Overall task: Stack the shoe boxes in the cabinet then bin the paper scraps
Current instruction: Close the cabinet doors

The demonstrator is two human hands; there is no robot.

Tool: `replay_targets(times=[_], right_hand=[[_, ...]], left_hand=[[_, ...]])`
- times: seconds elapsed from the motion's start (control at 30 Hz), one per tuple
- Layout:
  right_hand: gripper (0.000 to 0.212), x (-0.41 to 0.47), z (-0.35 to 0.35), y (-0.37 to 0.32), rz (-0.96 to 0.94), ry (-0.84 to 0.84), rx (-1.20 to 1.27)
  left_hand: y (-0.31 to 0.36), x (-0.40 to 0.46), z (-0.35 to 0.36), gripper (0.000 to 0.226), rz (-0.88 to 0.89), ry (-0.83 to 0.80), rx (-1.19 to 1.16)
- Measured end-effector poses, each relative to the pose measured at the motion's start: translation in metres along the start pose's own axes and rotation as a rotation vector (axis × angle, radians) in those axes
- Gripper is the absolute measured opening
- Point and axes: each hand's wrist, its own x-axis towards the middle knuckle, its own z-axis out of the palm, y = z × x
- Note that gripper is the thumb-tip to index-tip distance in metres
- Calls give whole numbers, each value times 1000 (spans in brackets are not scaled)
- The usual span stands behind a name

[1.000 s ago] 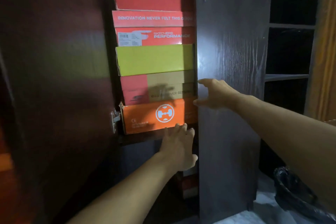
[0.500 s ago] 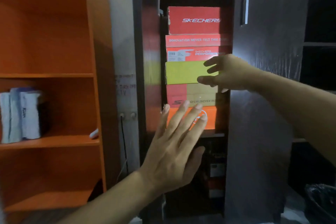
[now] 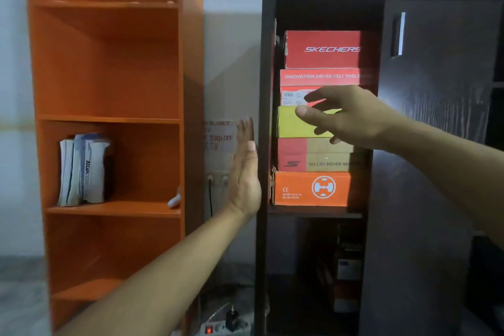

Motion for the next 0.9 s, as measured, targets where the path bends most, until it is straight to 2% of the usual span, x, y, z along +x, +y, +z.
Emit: replay_targets(times=[0.13,0.17,0.23,0.3,0.43,0.6,0.73,0.9], right_hand=[[72,-13,3,15,36,-15,27],[73,-15,2,18,53,-7,53],[76,-18,-5,24,102,16,148],[70,-22,-11,30,142,37,222],[44,-37,-16,56,181,82,215],[46,-59,-10,115,343,133,32],[27,-63,3,163,470,254,14],[18,-46,20,204,593,409,-9]], left_hand=[[-5,2,24,98,-96,-101,-35],[-3,1,32,92,-87,-123,-31],[2,1,50,68,-40,-180,7],[2,3,69,55,-13,-231,82],[-15,8,101,72,76,-322,254],[-45,18,128,99,200,-459,537],[-62,34,148,123,247,-538,744],[-82,44,168,144,293,-581,973]])
